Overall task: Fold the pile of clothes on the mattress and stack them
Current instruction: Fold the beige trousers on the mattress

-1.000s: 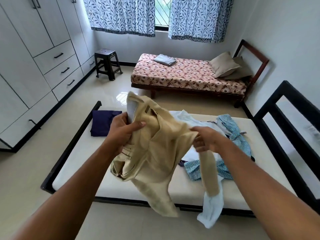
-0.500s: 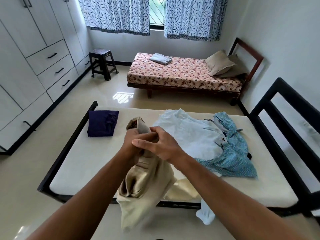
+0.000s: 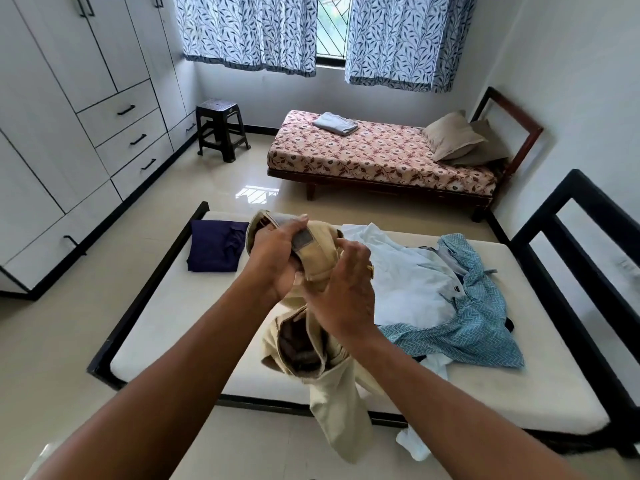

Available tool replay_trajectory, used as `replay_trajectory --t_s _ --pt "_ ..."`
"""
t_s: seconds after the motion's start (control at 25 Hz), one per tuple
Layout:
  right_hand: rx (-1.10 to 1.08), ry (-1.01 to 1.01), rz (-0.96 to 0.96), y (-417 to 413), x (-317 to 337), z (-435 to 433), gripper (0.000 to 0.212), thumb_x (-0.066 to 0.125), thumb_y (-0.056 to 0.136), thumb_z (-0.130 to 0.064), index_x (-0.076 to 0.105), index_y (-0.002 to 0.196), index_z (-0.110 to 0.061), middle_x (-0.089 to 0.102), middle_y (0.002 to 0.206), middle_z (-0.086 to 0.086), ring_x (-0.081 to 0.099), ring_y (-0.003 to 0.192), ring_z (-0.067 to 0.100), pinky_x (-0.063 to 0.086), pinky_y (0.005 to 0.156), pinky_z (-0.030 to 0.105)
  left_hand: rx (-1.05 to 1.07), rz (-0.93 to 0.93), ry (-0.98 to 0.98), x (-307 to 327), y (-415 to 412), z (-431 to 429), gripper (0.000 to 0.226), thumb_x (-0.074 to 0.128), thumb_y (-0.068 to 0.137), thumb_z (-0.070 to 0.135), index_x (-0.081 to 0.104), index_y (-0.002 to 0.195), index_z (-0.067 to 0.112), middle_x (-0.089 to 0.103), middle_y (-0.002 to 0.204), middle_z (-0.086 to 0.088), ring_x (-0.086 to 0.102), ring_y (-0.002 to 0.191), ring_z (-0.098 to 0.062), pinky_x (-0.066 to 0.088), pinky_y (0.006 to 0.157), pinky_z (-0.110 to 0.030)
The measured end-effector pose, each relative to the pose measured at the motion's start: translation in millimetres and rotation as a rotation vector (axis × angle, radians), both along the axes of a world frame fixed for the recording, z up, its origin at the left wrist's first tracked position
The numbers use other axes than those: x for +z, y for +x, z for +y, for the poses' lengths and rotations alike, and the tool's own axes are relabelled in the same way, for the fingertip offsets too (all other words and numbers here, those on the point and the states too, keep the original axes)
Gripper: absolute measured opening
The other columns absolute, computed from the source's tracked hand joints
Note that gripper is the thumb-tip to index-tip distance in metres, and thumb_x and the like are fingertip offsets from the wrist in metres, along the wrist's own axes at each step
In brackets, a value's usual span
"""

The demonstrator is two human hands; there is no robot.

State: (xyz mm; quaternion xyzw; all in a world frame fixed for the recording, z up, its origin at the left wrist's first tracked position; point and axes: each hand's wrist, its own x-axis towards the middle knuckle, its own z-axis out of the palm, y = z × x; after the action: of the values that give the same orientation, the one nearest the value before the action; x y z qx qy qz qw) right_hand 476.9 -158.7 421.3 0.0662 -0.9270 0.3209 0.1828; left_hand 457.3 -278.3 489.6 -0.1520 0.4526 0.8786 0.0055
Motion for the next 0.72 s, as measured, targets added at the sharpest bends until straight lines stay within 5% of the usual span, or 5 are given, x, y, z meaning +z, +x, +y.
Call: replay_trajectory --t_s 0.24,0.4,0.48,0.6,0.72 --pt "0.246 -0.258 0.191 -46 44 44 0.028 0.057 0.09 -0.016 0.075 0.111 -0.011 0.075 0.091 0.001 0.058 0.073 0.004 0.046 0.065 0.013 0.152 0.31 -0.845 -19 4 -9 0.045 0.051 0.104 0.054 0.075 0.094 0.018 0.078 0.086 0.005 0.074 0.083 -0.012 0.061 0.08 -0.037" --pt "0.32 -0.251 0.096 -79 87 69 0.029 0.058 0.083 -0.018 0.08 0.102 -0.023 0.075 0.089 -0.014 0.064 0.075 -0.004 0.044 0.066 0.012 -0.802 0.034 -1.968 -50 7 -33 0.057 0.034 0.105 0.063 0.06 0.137 0.024 0.062 0.141 -0.007 0.057 0.129 -0.025 0.041 0.11 -0.037" --pt "0.371 -0.266 0.016 -93 99 81 0.026 0.065 0.077 -0.019 0.081 0.096 -0.028 0.075 0.089 -0.017 0.069 0.082 -0.002 0.055 0.074 0.022 -1.144 0.019 -2.054 -38 13 -31 0.036 0.054 0.102 0.048 0.061 0.132 0.028 0.061 0.137 0.004 0.057 0.124 -0.018 0.041 0.103 -0.028" --pt "0.416 -0.321 -0.07 -109 107 93 0.026 0.074 0.07 -0.016 0.081 0.093 -0.027 0.079 0.09 -0.007 0.072 0.083 0.008 0.059 0.079 0.034 -0.698 0.25 -1.593 -11 29 -23 0.018 0.069 0.094 0.049 0.067 0.088 0.033 0.066 0.087 0.015 0.063 0.076 -0.002 0.051 0.067 -0.021" --pt "0.478 -0.26 -0.101 -110 114 94 0.03 0.089 0.069 -0.006 0.082 0.096 -0.016 0.079 0.093 -0.003 0.073 0.085 0.012 0.059 0.08 0.032 0.115 0.596 -1.772 9 26 -2 0.046 0.074 0.082 0.066 0.058 0.088 0.023 0.057 0.082 0.013 0.053 0.067 -0.009 0.041 0.055 -0.026"
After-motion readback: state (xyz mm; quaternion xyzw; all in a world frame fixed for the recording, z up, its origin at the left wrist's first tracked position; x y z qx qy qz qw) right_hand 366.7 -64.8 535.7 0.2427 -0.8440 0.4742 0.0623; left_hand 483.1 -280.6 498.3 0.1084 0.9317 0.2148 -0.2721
